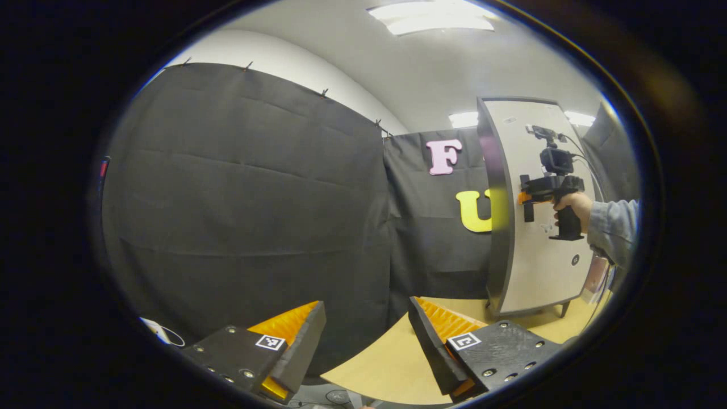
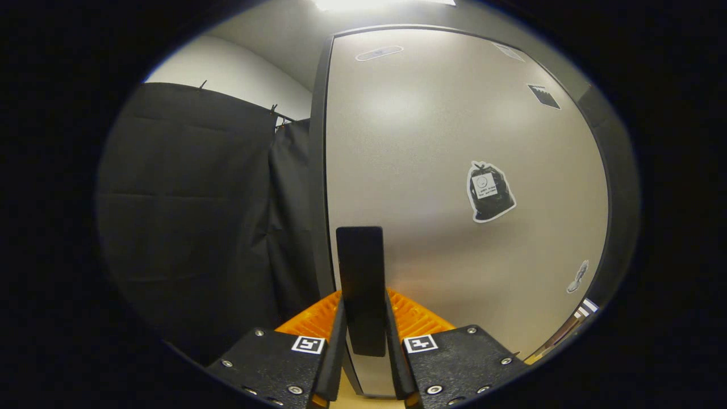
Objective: Open the cabinet door with the right hand, grasp the bottle in the cabinet with the left hand and place it on the coaster, then close the cabinet door with the right hand.
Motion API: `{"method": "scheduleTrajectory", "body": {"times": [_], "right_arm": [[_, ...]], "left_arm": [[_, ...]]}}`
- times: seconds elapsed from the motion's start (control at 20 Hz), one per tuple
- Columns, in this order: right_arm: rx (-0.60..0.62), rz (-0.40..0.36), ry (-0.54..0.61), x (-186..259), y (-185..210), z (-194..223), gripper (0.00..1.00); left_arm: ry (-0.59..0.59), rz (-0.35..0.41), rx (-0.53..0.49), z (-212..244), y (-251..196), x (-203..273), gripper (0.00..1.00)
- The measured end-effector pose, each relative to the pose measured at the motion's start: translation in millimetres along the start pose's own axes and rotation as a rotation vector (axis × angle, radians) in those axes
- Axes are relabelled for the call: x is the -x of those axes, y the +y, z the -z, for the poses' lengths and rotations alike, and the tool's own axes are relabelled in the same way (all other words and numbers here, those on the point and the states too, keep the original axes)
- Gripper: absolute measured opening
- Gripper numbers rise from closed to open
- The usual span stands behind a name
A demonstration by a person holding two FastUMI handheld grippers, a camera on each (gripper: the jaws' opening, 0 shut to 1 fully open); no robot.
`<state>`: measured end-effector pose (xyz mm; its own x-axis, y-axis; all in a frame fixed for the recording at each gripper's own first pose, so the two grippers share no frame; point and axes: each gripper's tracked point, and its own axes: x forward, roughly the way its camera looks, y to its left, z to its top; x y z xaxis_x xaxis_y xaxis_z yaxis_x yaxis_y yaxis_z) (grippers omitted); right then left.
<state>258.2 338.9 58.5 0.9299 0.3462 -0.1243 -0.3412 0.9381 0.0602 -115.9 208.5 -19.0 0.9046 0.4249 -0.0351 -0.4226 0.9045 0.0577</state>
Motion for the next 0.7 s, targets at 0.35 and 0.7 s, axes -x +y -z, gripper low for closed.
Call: {"method": "scheduleTrajectory", "body": {"times": [0.35,0.7], "right_arm": [[-0.003,-0.068,0.029,13.8,3.0,-0.1,0.2],[-0.013,-0.135,0.032,27.9,0.2,1.2,0.2]], "left_arm": [[-0.021,0.066,-0.001,-11.3,-21.7,-2.6,0.92],[-0.041,0.154,0.0,-19.6,-63.6,-7.4,0.87]]}}
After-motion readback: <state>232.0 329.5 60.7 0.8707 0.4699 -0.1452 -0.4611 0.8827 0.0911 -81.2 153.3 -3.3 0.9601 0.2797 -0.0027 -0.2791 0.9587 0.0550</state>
